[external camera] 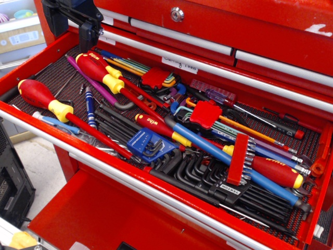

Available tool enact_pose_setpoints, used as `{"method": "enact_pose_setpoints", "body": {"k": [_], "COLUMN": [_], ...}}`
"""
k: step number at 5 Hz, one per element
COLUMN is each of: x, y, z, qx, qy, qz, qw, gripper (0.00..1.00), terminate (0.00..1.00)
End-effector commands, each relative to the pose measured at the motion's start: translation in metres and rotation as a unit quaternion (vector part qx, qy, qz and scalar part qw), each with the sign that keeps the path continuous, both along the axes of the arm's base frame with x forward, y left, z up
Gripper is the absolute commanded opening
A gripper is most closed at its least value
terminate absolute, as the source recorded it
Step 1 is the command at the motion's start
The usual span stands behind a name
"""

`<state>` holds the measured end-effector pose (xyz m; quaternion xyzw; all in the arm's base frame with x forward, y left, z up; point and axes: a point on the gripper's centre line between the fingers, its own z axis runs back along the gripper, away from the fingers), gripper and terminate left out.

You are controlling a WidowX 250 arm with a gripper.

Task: Pick up bit holder

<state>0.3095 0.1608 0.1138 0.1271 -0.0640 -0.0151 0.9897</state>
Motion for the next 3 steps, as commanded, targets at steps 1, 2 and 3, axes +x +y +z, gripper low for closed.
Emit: {"method": "enact_pose_setpoints", "body": {"k": [1,2,3], "x": [0.000,0.001,0.003], "y": [0.000,-0.017,-0.039], "z": [0.000,0.005,0.004], "qx": [0.000,-0.001,-0.011], "qy": [0.000,-0.004,-0.007], "qz": [0.000,-0.006,-0.026], "qw": [1.0000,1.0000,0.9996], "gripper": [1.00,1.00,1.00], "terminate": [0.00,0.00,0.00]}}
